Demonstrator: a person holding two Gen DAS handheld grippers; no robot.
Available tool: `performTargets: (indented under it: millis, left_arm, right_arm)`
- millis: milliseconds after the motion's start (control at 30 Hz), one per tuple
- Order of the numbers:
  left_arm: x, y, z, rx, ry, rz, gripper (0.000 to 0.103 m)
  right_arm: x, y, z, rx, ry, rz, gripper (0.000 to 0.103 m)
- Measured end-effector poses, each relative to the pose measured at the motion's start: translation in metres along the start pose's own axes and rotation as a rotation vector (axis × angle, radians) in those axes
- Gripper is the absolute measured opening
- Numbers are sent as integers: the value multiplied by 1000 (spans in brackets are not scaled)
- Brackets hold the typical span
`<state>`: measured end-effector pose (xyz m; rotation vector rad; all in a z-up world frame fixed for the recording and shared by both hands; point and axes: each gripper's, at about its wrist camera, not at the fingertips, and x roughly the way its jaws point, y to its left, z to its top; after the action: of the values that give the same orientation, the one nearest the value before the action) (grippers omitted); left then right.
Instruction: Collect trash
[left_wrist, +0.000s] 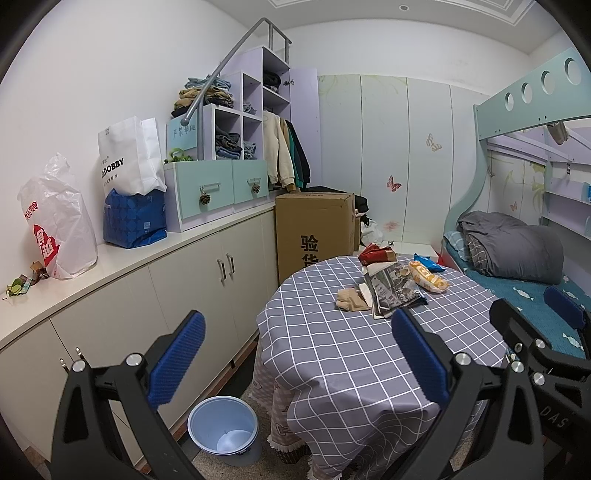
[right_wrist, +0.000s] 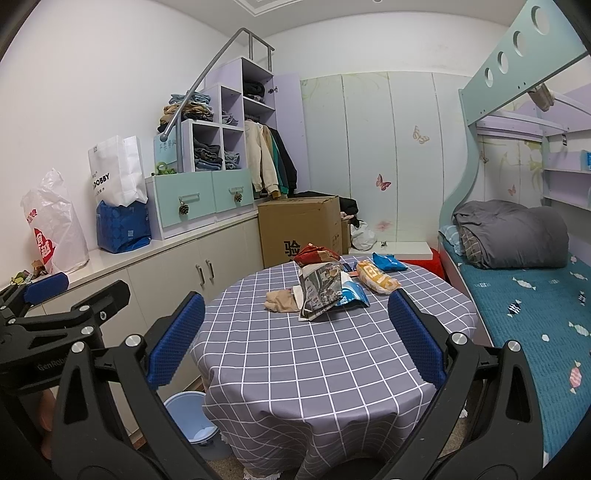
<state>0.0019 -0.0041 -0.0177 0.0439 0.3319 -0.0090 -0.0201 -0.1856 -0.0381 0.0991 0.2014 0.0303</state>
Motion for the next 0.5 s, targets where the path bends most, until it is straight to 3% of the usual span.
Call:
performTargets:
  millis: [500]
  left_arm:
    - [1, 1, -2, 0, 1, 1, 99]
  right_arm:
    - [0, -1, 1, 0, 2, 1, 97]
